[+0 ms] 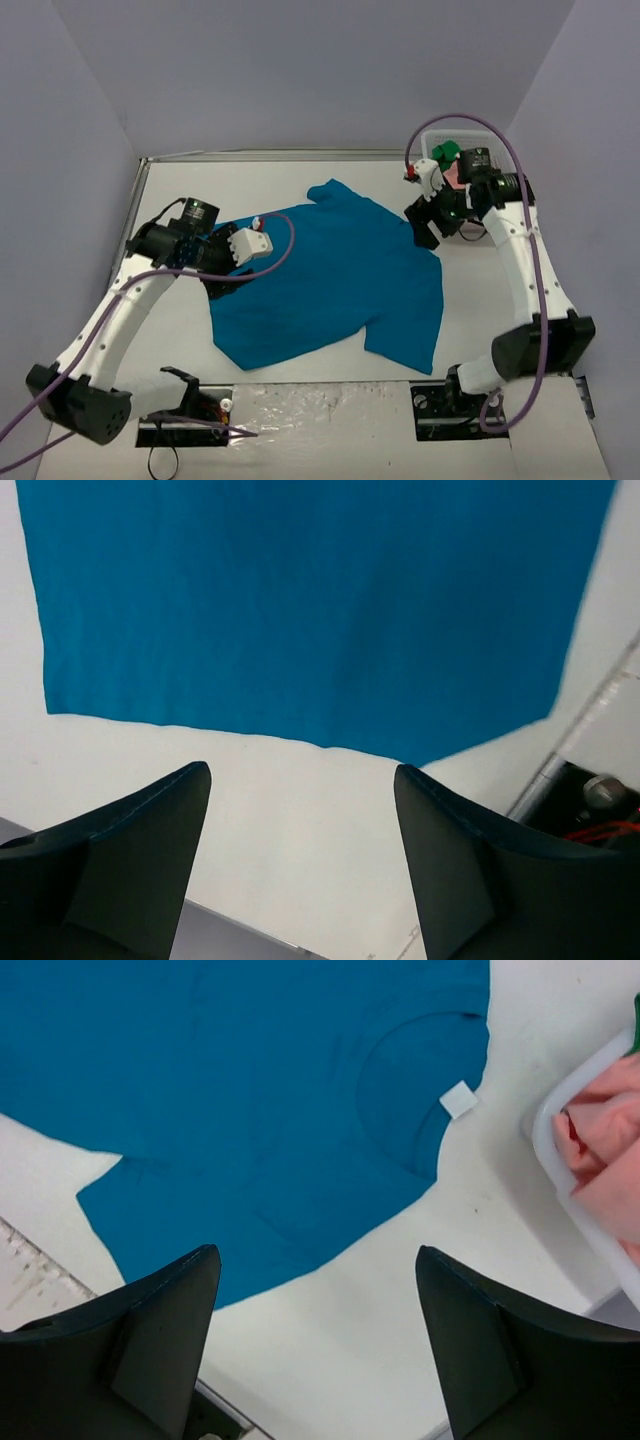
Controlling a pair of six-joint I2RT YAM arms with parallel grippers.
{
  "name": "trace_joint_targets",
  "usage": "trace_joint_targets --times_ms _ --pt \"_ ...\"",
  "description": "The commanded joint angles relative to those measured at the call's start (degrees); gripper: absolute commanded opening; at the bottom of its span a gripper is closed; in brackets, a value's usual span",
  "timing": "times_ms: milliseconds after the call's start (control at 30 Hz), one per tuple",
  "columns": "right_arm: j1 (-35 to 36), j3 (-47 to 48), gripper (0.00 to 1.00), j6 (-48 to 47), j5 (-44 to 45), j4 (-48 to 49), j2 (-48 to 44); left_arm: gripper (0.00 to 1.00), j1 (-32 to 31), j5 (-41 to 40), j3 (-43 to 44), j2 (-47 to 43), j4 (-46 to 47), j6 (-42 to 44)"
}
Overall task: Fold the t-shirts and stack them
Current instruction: Flatten out the tshirt
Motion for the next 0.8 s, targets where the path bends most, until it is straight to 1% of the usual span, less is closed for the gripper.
trace_joint_targets --times_ms 0,33,67,100,133,167,233,267,333,367,433,533,567,600,633,700,767 --pt "0.1 2.7 0.73 2.6 -2.2 6.1 7.5 0.73 0.3 -11.0 -4.9 5.9 15.3 -7.7" --pt "0.5 4.3 0.72 2.8 -2.1 6.8 9.4 0.72 0.4 -13.4 -5.5 7.5 21.2 -12.1" --pt "0.8 5.5 0.70 3.2 -2.0 7.4 13.4 0.66 0.7 -15.1 -5.8 9.2 23.0 -13.2" --pt "1.0 6.7 0.69 3.3 -1.7 7.9 15.7 0.64 1.2 -17.9 -6.1 12.6 24.7 -15.4" --pt "1.6 8.2 0.69 3.7 -0.7 8.4 17.7 0.63 1.4 -19.6 -6.1 14.2 28.0 -16.8" --pt "1.9 11.3 0.67 4.7 -0.1 8.9 21.7 0.61 2.1 -21.0 -6.0 17.4 29.4 -17.8" --pt "2.2 14.9 0.67 5.7 1.0 9.9 25.8 0.60 3.0 -24.4 -4.9 20.2 32.6 -21.4" --pt "2.7 18.9 0.67 6.2 1.4 9.9 29.5 0.59 3.7 -24.3 -4.3 22.6 33.1 -22.3" --pt "3.0 23.0 0.67 7.6 2.4 10.3 35.4 0.58 5.4 -24.3 -3.4 24.1 35.5 -24.9" --pt "3.4 27.4 0.67 7.9 2.9 10.1 37.2 0.58 6.0 -24.1 -3.1 25.1 36.5 -25.5" --pt "3.9 31.9 0.67 9.3 3.7 10.2 40.9 0.58 7.3 -24.8 -2.8 25.8 39.1 -27.0" --pt "4.5 41.3 0.64 11.9 3.7 10.2 50.0 0.58 9.5 -26.5 -2.1 26.8 42.6 -28.7" --pt "4.8 43.6 0.64 12.6 3.7 10.3 51.6 0.58 10.1 -27.2 -1.6 27.5 43.3 -29.3" --pt "5.1 47.8 0.64 13.2 3.1 10.3 53.2 0.58 10.5 -27.4 -1.1 28.1 43.9 -29.9" --pt "5.4 49.6 0.64 14.2 2.8 10.3 56.0 0.58 11.4 -28.3 -0.5 29.4 43.8 -30.3" --pt "6.4 53.3 0.66 14.6 1.9 10.3 58.2 0.58 12.0 -28.9 1.0 30.9 43.3 -30.8" --pt "7.4 53.9 0.68 14.0 2.1 10.6 60.2 0.58 12.7 -29.9 1.7 32.9 43.0 -30.7"
